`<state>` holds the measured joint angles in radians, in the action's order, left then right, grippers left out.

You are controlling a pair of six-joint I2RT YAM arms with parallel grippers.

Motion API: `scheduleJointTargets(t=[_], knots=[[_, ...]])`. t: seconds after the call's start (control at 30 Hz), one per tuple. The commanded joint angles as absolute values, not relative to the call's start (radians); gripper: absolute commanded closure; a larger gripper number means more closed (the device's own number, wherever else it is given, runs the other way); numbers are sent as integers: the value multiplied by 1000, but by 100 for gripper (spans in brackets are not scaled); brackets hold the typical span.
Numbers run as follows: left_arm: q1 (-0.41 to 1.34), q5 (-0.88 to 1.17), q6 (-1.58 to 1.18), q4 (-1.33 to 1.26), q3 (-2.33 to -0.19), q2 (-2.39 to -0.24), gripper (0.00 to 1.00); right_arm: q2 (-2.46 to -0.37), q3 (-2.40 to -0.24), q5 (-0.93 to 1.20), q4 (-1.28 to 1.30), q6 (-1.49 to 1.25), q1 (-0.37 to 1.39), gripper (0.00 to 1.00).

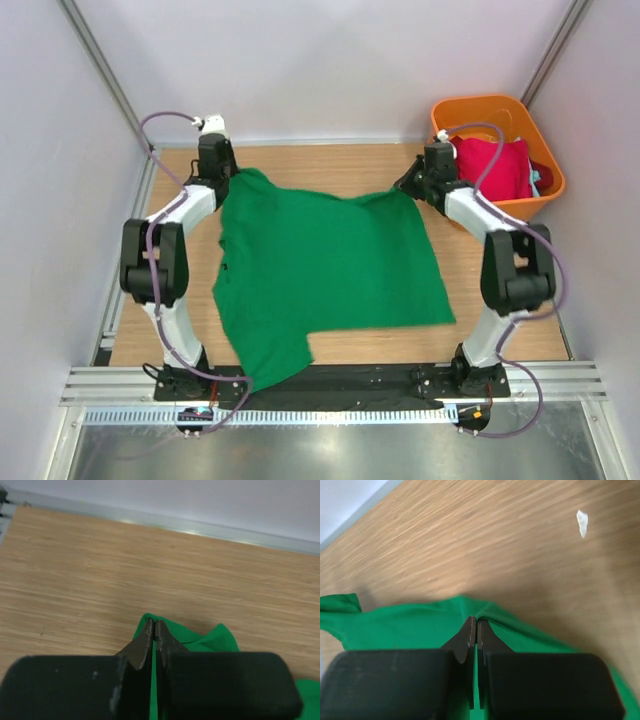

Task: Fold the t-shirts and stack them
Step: Flatten the tshirt out

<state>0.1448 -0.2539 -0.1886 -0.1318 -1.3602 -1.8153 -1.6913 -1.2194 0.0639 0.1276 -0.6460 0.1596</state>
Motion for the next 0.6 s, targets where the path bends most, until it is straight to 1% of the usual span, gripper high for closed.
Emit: scheduleJointTargets(t=[0.0,0.03,0.07,0.13,0.23,0.4,0.5,0.57], knots=[[104,-242,-250,-411,-1457,-1871,100,-1817,-1366,20,-81,-592,150,99],[92,-242,-282,-407,-1515,-1955,100,-1851,-1394,31,-83,-589,147,99],[87,-236,-302,-399,-1546,-1989,100,-1914,-1443,29,-80,-586,147,99],[77,-212,-324,-362,-1629,-2072,100,-1968,-1501,29,-54,-557,146,99],[72,-189,-362,-353,-1675,-2121,100,-2065,-1592,41,-6,-557,130,99],[72,-153,-417,-232,-1720,-2141,100,-2164,-1703,77,34,-552,98,97],[74,-133,-478,-187,-1683,-2114,100,-2206,-1759,97,28,-537,75,96],[74,-115,-515,-181,-1619,-2088,100,-2235,-1816,116,14,-525,66,96]])
